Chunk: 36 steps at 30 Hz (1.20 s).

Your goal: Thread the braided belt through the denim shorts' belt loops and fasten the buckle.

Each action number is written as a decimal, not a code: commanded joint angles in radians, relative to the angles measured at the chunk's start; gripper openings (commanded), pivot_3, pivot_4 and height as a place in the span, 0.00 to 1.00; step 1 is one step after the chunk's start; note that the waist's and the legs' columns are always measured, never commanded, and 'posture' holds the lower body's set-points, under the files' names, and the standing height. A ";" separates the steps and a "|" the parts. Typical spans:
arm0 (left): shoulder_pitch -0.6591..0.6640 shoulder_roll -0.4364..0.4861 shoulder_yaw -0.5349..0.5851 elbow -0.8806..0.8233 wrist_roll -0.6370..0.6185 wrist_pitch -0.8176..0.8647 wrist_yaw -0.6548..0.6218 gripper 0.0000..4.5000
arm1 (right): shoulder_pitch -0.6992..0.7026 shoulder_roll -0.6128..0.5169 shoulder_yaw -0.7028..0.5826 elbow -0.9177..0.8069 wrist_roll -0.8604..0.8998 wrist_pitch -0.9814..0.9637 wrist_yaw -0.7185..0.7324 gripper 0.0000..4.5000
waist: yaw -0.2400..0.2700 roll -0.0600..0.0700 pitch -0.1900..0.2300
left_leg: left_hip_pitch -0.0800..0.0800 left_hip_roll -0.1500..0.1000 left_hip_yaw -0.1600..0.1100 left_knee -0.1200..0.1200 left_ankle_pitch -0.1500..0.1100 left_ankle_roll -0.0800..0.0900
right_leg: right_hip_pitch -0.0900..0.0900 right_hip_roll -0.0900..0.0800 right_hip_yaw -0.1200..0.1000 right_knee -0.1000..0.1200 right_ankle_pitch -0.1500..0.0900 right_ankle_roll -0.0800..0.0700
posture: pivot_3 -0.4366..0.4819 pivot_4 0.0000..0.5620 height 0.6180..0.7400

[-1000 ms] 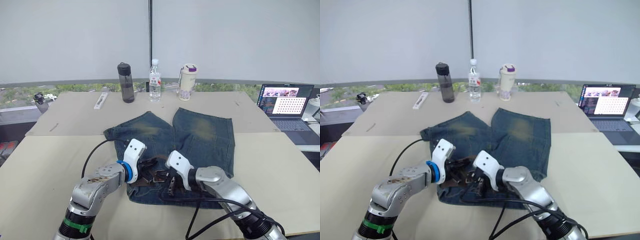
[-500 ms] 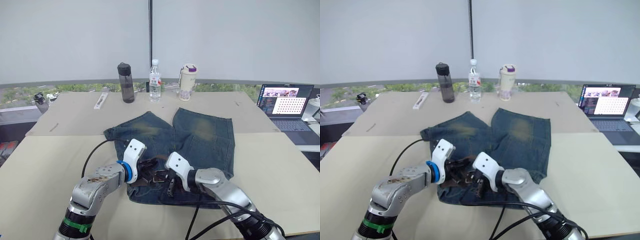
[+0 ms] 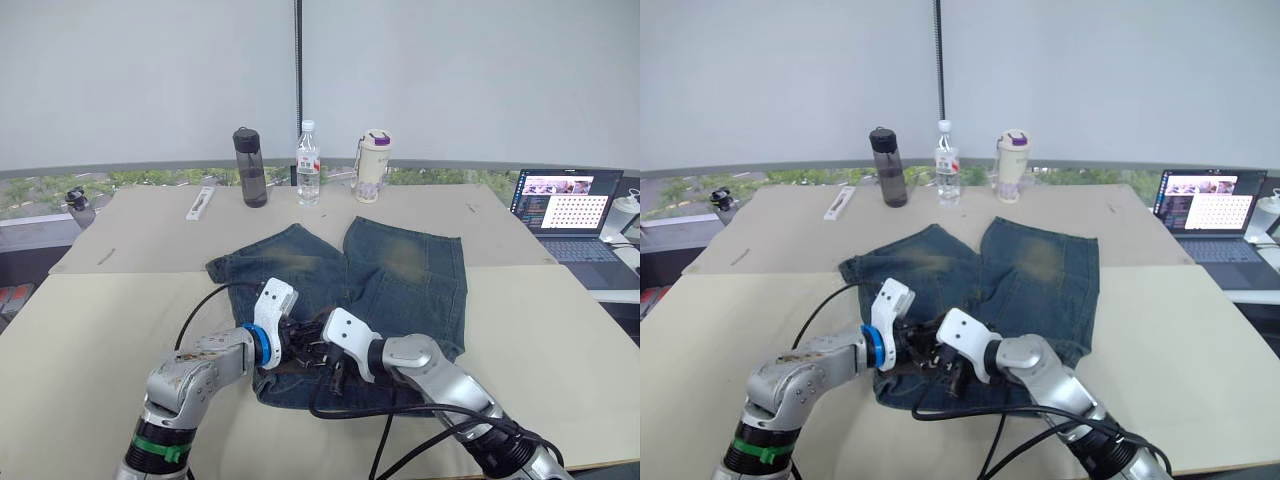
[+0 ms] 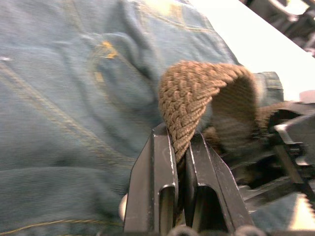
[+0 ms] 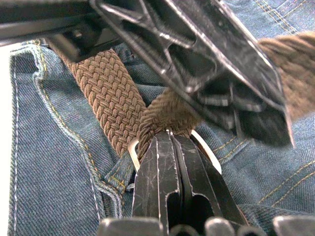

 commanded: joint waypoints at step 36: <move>-0.174 -0.169 -0.090 0.083 -0.099 0.180 -0.113 0.00 | 0.032 0.103 0.122 0.294 -0.119 -0.015 0.039 0.01 | -0.007 -0.002 -0.019 | 0.007 0.000 -0.001 -0.001 -0.005 -0.009 | 0.004 0.000 0.000 0.000 -0.003 -0.005 | 0.48 0.27 1.00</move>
